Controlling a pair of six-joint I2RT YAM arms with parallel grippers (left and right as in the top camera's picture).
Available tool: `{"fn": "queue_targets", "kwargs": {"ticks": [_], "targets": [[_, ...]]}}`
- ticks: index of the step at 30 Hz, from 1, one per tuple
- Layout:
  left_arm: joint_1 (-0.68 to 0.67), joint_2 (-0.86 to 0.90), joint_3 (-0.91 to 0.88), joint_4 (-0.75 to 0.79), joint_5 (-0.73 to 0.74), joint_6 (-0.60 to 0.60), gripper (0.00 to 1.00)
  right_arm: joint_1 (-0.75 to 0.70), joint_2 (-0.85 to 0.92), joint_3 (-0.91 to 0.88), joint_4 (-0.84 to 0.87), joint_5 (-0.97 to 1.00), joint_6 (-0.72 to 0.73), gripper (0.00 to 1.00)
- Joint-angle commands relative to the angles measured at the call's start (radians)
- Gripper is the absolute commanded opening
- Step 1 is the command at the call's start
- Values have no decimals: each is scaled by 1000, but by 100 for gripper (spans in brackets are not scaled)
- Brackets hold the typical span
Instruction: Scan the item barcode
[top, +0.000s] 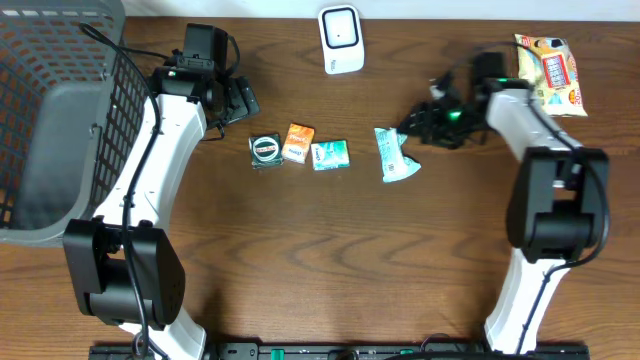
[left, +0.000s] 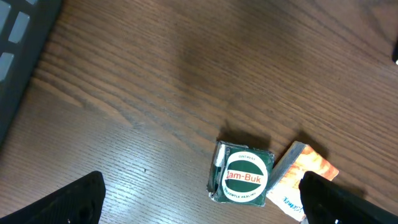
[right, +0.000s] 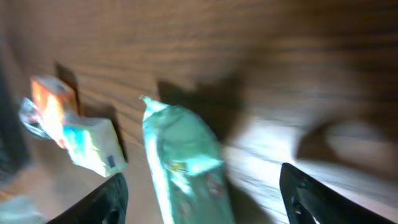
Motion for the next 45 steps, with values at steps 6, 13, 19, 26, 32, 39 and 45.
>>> {"fn": "queue_targets", "kwargs": {"ticks": [6, 13, 19, 26, 32, 39, 45], "targets": [[0, 5, 8, -3, -9, -2, 98, 83, -22, -78, 67, 105, 11, 58], [0, 5, 8, -3, -9, -2, 98, 88, -22, -105, 79, 161, 38, 3], [0, 5, 8, -3, -9, -2, 98, 80, -33, -67, 105, -3, 38, 1], [0, 5, 8, -3, -9, -2, 98, 52, -174, 8, 346, -389, 38, 1], [0, 5, 8, -3, -9, -2, 98, 68, -284, 8, 422, -423, 96, 1], [0, 5, 8, -3, -9, -2, 98, 97, -304, 7, 425, -398, 124, 1], [0, 5, 8, -3, -9, -2, 98, 99, -304, 6, 436, -374, 179, 1]]}}
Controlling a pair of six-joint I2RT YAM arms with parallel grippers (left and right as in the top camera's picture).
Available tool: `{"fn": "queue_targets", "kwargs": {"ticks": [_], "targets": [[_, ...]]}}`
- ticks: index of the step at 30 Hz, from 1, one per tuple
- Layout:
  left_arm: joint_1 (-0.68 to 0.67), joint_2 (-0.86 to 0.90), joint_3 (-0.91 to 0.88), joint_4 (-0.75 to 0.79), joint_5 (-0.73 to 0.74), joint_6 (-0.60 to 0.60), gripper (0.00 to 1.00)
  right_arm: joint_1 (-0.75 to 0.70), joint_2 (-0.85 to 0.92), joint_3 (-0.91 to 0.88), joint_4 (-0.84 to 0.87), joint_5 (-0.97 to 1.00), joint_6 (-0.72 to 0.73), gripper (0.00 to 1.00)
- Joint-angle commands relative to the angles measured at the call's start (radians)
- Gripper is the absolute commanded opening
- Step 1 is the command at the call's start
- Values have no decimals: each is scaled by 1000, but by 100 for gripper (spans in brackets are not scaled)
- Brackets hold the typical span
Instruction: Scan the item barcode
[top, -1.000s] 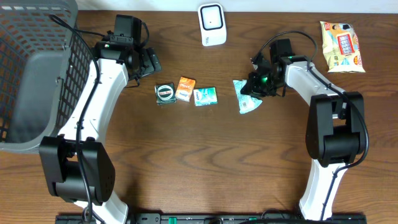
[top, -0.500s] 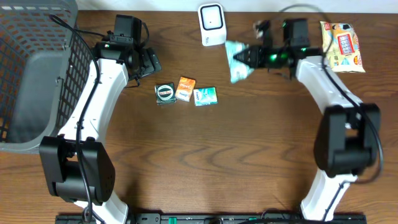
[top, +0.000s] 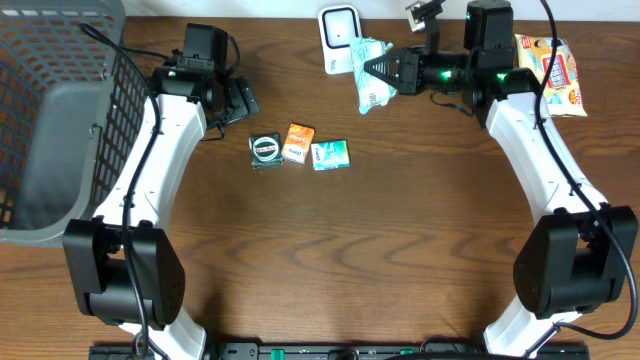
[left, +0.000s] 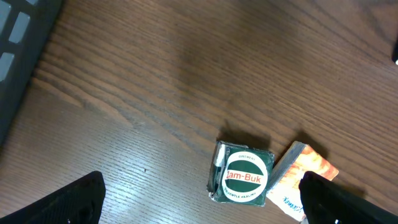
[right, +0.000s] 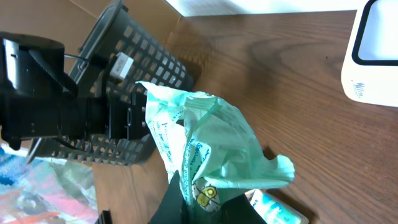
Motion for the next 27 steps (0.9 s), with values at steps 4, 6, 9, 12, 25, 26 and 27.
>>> {"fn": "queue_targets", "kwargs": {"ticks": [4, 6, 9, 12, 25, 26, 27], "targets": [[0, 5, 8, -3, -9, -2, 98, 5, 3, 5, 4, 50, 117, 1], [0, 5, 8, -3, -9, -2, 98, 5, 3, 5, 4, 50, 138, 1], [0, 5, 8, -3, -9, -2, 98, 8, 3, 5, 4, 54, 142, 1], [0, 5, 8, -3, -9, -2, 98, 14, 3, 4, -8, 106, 142, 1], [0, 5, 8, -3, -9, -2, 98, 163, 11, 3, -147, 1165, -109, 1], [0, 5, 8, -3, -9, -2, 98, 183, 18, 3, -148, 1294, -150, 1], [0, 5, 8, -3, -9, -2, 98, 201, 29, 3, -146, 1408, -186, 1]]}}
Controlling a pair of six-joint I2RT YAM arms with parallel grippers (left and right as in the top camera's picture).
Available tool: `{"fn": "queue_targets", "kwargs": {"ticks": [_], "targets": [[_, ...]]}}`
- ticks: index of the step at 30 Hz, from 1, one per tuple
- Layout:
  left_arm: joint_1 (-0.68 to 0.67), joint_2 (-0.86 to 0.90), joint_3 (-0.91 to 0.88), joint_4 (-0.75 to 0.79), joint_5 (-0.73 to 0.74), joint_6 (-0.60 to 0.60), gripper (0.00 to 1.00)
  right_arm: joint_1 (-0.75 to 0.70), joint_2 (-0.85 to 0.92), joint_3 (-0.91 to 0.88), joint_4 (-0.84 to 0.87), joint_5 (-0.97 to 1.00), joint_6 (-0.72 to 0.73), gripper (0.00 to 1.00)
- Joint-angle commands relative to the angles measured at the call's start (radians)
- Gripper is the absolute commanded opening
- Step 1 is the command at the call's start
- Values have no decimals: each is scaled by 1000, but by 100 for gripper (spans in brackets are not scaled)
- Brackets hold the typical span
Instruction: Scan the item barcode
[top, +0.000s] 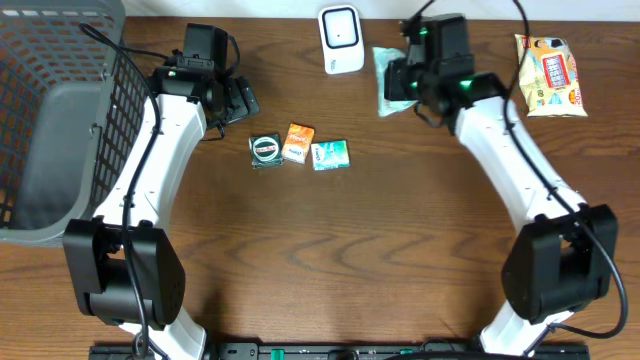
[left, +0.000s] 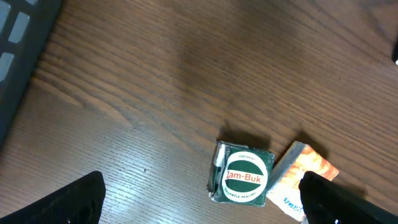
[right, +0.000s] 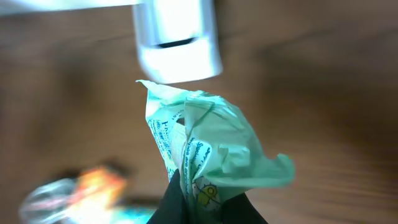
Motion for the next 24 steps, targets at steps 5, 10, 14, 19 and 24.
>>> {"fn": "queue_targets", "kwargs": {"ticks": [5, 10, 14, 19, 24], "targets": [[0, 5, 8, -3, -9, -2, 98, 122, 119, 3, 11, 828, -337, 1], [0, 5, 8, -3, -9, -2, 98, 146, 250, 3, 19, 995, -347, 1], [0, 5, 8, -3, -9, -2, 98, 175, 332, 3, -1, 994, -345, 3], [0, 5, 8, -3, -9, -2, 98, 218, 345, 3, -64, 797, -312, 22], [0, 5, 8, -3, -9, -2, 98, 239, 345, 3, -127, 594, -192, 26]]}}
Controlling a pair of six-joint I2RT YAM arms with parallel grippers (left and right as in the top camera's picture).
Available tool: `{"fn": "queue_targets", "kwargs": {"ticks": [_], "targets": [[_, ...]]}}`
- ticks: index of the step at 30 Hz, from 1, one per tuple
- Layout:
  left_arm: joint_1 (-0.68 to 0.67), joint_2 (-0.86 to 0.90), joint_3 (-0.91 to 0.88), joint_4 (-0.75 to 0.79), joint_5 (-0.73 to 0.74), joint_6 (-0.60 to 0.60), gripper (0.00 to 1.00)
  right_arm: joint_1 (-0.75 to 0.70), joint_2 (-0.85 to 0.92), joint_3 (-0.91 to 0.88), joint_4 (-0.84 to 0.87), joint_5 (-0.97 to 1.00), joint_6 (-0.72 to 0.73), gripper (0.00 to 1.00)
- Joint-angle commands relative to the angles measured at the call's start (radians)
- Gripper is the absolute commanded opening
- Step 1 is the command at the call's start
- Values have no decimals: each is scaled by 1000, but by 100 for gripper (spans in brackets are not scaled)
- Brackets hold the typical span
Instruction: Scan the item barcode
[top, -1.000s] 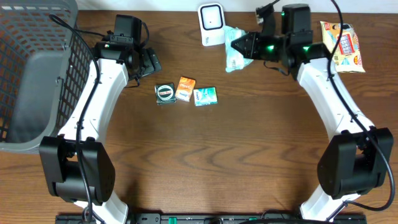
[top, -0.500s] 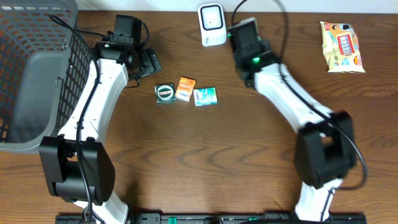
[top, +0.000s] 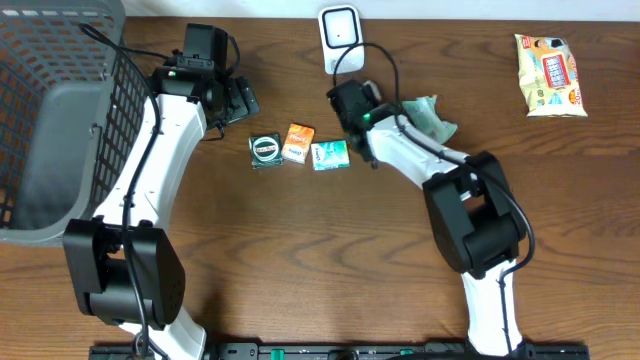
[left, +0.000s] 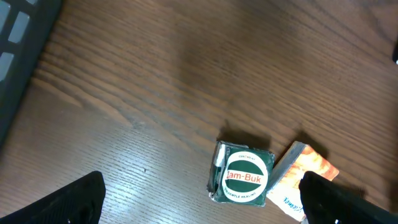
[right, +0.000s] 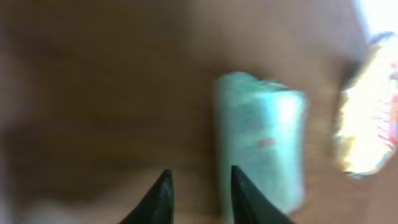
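The crumpled green packet (top: 427, 115) lies on the table, right of the small boxes; in the blurred right wrist view the packet (right: 261, 146) sits just beyond the right-hand fingertip. My right gripper (top: 388, 112) (right: 198, 177) is open, and bare wood shows between its tips. The white scanner (top: 340, 38) stands at the back centre. My left gripper (top: 240, 100) (left: 202, 211) hangs wide open above the Zam-Buk box (left: 241, 177), holding nothing.
A row of small items lies mid-table: Zam-Buk box (top: 265, 150), orange box (top: 297, 142), teal box (top: 330, 155). A yellow snack bag (top: 548, 62) is at the back right. A dark mesh basket (top: 55, 120) fills the left side.
The green packet has left my right gripper and now lies on the table below and right of the scanner. The right wrist has moved left, and its jaws are apart. The left arm is unchanged.
My right gripper was open over the green packet lying right of the boxes. Then it held the packet raised beside the scanner, and later still held it right of the scanner. Now the packet rests on the table, released. The left arm stayed still throughout.
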Motion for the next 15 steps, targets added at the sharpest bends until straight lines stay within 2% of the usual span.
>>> {"fn": "queue_targets", "kwargs": {"ticks": [1, 5, 9, 12, 13, 15], "targets": [[0, 5, 8, -3, -9, -2, 98, 9, -9, 5, -16, -162, 119, 27], [0, 5, 8, -3, -9, -2, 98, 10, -34, 11, -20, -186, 163, 27], [0, 5, 8, -3, -9, -2, 98, -19, -104, 30, -15, -181, 184, 42], [0, 5, 8, -3, -9, -2, 98, -71, -149, 42, 6, -194, 182, 49], [0, 5, 8, -3, -9, -2, 98, -126, -167, 42, 28, -270, 162, 56], [0, 5, 8, -3, -9, -2, 98, -204, -169, 42, 40, -449, 113, 64]]}}
